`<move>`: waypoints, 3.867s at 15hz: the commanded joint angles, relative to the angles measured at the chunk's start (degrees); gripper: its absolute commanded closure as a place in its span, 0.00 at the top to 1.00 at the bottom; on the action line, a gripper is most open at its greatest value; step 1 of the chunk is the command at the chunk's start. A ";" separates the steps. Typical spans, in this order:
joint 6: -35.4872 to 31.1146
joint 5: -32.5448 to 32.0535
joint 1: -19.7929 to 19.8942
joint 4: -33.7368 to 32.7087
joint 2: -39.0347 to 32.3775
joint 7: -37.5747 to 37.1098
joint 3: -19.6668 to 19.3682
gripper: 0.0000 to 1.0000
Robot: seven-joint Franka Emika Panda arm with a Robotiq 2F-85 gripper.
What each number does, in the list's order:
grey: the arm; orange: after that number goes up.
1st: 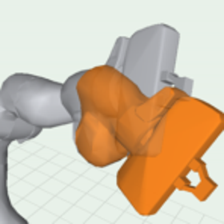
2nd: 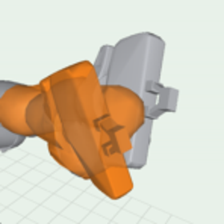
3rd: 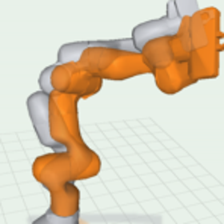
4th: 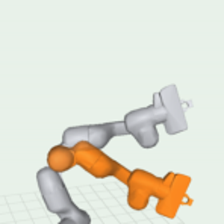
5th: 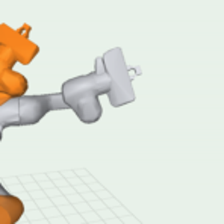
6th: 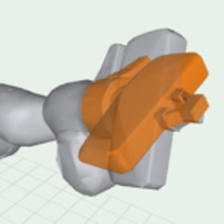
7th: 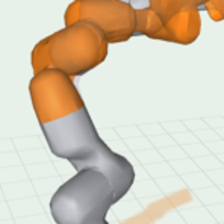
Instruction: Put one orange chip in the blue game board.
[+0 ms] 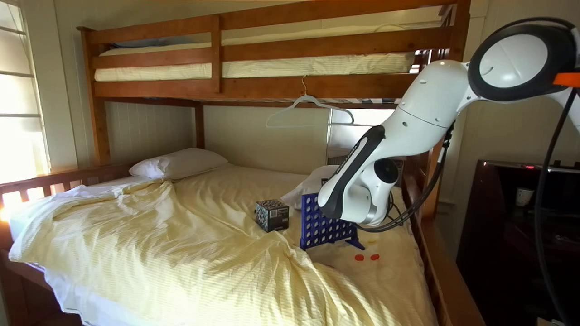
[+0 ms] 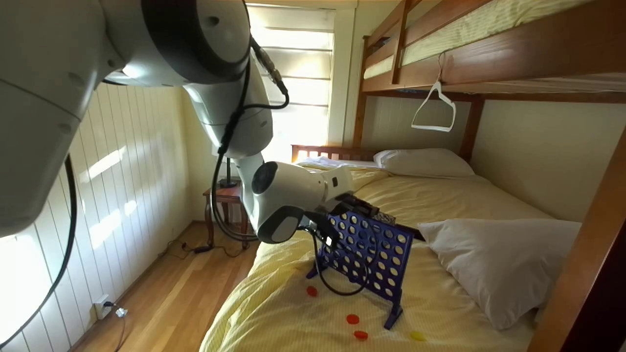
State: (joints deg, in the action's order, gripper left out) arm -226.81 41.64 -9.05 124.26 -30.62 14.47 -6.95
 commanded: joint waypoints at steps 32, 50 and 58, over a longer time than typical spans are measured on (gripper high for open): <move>-6.50 -0.41 0.20 6.08 5.02 -2.53 2.07 1.00; 24.92 -2.59 6.59 25.13 34.06 2.29 -1.37 1.00; 36.01 -2.01 8.67 25.85 38.18 11.22 -3.35 1.00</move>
State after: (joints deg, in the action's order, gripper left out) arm -193.92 40.65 -1.41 148.02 4.83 22.76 -10.08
